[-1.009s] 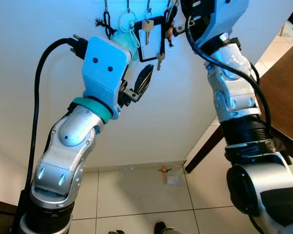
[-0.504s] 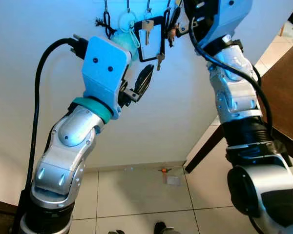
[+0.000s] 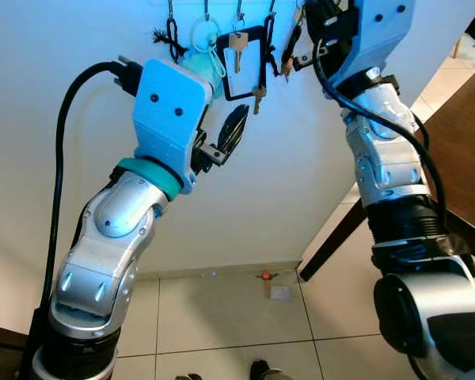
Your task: Hang keys on a hook
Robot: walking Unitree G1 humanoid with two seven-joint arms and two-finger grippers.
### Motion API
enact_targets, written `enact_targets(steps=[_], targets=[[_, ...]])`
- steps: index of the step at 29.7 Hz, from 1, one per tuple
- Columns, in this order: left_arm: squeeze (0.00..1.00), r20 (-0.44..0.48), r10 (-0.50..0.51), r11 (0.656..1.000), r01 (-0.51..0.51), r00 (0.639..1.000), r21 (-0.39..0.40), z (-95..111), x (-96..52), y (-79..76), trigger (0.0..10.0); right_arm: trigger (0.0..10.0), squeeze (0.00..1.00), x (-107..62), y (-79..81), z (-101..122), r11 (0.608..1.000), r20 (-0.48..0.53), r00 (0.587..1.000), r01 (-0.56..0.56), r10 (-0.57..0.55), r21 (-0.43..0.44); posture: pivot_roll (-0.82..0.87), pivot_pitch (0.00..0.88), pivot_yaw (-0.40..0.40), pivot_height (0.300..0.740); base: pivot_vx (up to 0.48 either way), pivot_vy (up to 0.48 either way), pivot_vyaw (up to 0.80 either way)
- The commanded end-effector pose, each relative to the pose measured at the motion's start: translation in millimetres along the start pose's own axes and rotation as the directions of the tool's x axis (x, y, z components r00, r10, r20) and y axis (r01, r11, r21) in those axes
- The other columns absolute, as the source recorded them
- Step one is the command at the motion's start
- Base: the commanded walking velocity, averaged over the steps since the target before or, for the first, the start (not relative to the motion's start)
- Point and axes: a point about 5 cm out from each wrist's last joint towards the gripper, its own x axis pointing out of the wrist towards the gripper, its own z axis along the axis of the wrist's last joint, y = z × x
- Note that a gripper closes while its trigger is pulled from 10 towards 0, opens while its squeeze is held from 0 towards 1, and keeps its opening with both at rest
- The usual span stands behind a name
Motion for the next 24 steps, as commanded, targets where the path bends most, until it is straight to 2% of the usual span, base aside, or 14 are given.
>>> enact_targets(steps=[1, 18, 24], targets=[[0.0, 0.001, 0.0, 1.0, 0.0, 1.0, 0.01, -1.0, -0.2, 0.4, 10.0, 10.0, 0.0, -2.0, -4.4, -2.1, 1.0, -0.005, 1.0, 0.022, -0.021, 0.011, 0.0, 0.128, 0.087, 0.74, 0.0, 0.0, 0.0], [0.0, -0.001, 0.001, 1.0, -0.001, 1.0, 0.014, -1.0, -0.7, 1.6, 10.0, 10.0, 0.0, -5.4, -10.3, -4.5, 0.999, -0.021, 0.999, 0.046, -0.046, 0.007, 0.0, 0.127, 0.091, 0.74, 0.0, 0.0, 0.0], [0.0, 0.0, 0.0, 1.0, 0.0, 1.0, 0.014, -1.2, -0.2, 1.6, 10.0, 10.0, 0.0, -8.4, -13.9, -8.4, 0.997, -0.044, 0.997, 0.068, -0.067, 0.032, 0.0, 0.127, 0.092, 0.74, 0.0, 0.0, 0.0]])
